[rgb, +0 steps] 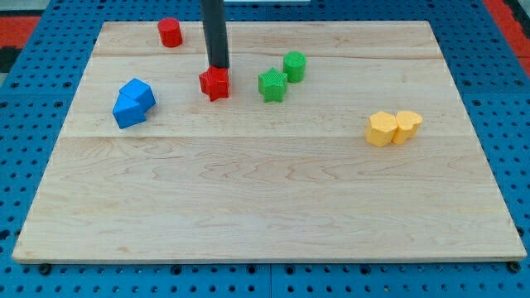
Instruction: Move the red circle into the red star towards the center
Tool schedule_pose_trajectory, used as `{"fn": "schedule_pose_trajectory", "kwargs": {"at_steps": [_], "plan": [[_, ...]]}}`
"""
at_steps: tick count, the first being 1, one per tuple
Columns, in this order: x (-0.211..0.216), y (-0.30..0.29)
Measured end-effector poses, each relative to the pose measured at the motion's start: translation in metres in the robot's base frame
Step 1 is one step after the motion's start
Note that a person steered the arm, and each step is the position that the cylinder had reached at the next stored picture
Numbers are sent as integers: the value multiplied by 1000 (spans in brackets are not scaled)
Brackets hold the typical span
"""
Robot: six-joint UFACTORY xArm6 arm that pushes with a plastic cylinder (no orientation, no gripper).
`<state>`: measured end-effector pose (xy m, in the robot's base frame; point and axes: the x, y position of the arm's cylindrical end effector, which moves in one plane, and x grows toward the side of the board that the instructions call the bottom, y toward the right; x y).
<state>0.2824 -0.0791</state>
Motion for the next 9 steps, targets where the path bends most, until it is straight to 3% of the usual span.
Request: {"fn": "schedule_pose_trajectory", "kwargs": {"at_steps": [1, 2, 3, 5, 6, 8, 9], "plan": [[-71, -7], [-90, -31], [-90, -94], [-65, -108], [-41, -68], [-25, -128], [3, -71]]}}
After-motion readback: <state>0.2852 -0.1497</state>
